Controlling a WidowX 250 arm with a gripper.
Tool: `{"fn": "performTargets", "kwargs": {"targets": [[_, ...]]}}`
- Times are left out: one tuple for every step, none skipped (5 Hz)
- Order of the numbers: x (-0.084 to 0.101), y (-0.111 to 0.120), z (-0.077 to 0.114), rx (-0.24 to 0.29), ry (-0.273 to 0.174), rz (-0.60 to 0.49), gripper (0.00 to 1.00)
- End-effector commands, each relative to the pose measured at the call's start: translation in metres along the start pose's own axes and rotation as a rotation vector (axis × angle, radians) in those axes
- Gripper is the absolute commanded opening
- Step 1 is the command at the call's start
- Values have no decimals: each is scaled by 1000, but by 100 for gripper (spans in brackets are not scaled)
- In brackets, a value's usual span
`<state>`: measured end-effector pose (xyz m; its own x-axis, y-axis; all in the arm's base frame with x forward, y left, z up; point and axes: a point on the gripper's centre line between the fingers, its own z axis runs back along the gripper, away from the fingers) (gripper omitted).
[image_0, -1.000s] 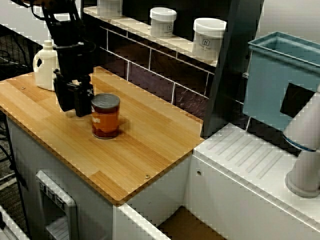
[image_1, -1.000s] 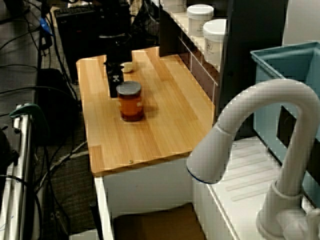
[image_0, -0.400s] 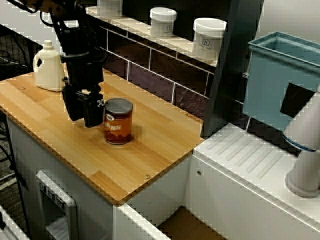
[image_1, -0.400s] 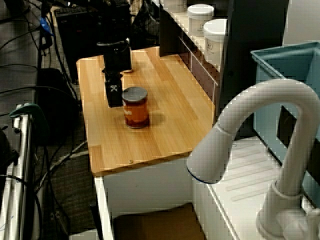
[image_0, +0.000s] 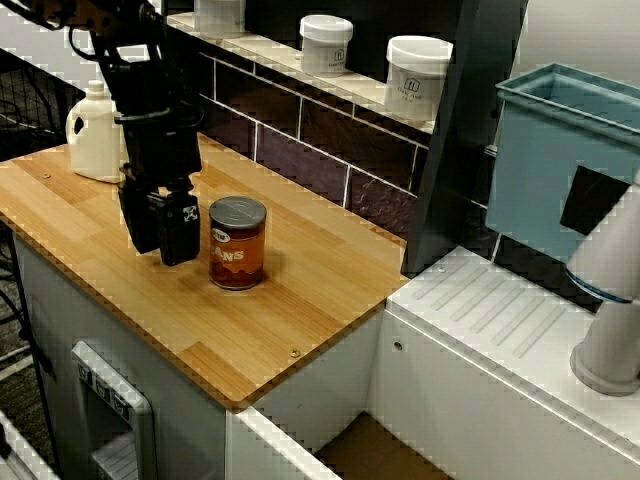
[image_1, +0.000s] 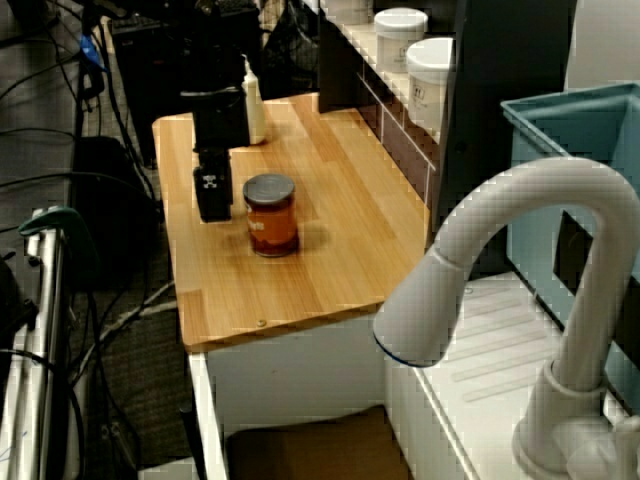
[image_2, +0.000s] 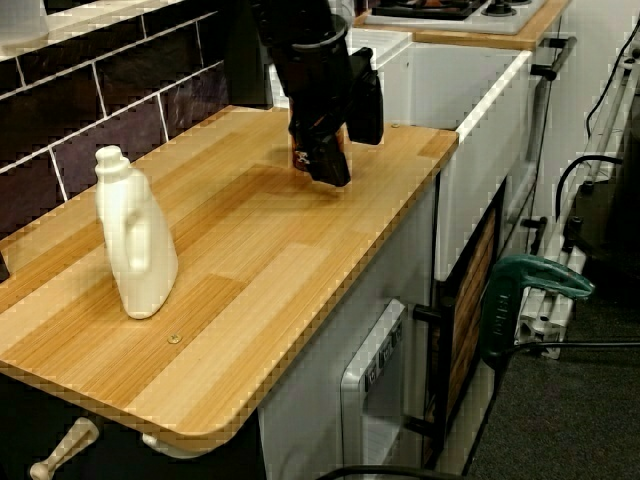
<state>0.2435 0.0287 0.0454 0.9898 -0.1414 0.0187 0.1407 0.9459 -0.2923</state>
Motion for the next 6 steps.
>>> {"fn": "performTargets", "kwargs": {"targets": [[-9, -19, -5, 66, -93, -90, 100], [-4, -27, -12, 84, -97, -109, 100], [5, -29, -14, 89, -90, -110, 100], [18, -30, -7, 79, -89, -105, 100], [31, -30, -4, 77, -87, -98, 100], [44, -28, -5, 75, -77, -89, 100]]}}
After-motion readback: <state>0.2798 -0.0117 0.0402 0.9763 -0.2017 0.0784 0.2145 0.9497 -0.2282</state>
